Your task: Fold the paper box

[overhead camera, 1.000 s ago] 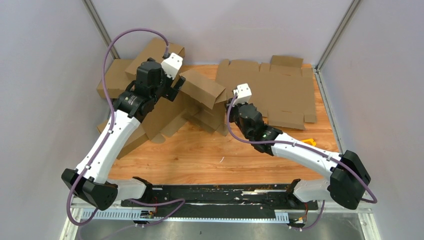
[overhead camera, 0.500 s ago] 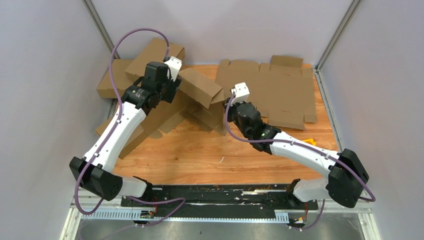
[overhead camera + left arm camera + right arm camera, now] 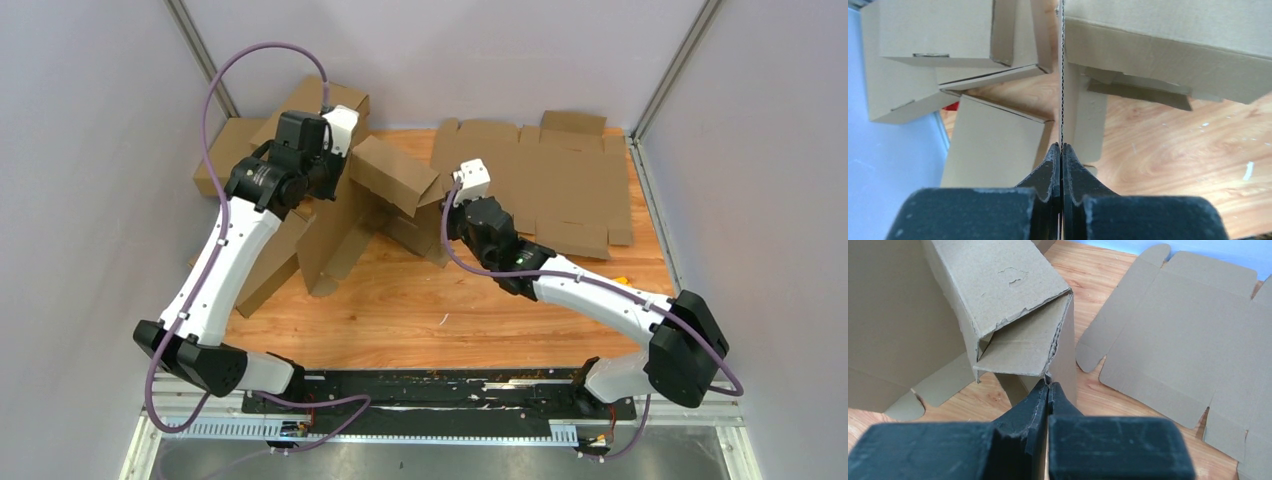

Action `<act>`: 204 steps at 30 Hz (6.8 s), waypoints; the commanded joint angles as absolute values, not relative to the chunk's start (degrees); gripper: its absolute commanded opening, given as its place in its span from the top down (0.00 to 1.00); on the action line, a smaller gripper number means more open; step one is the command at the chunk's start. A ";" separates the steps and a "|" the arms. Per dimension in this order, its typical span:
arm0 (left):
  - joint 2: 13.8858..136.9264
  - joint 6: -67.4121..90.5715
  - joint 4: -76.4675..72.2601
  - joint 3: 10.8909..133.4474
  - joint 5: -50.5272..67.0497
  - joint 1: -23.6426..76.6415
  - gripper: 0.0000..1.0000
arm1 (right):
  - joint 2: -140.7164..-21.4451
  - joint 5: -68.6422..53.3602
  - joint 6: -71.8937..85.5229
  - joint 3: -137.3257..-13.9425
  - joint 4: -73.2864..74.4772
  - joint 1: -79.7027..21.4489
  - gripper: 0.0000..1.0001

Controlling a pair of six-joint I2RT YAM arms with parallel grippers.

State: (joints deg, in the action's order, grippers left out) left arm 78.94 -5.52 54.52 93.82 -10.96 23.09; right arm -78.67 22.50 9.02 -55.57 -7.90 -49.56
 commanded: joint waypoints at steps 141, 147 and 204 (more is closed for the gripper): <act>79.05 2.82 62.08 97.06 26.08 23.02 1.00 | -53.79 -24.57 12.40 -41.95 -7.07 -32.79 0.28; 78.01 2.64 60.30 95.13 26.81 23.12 1.00 | -53.09 -25.74 13.58 -39.89 -7.92 -32.82 0.20; 75.94 5.19 59.77 94.25 25.16 23.46 1.00 | -65.49 19.39 56.28 -74.87 44.35 -51.15 0.32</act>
State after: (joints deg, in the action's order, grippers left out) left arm 78.37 4.54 60.64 94.41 23.46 22.87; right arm -63.35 16.86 57.08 -70.57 46.87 -50.87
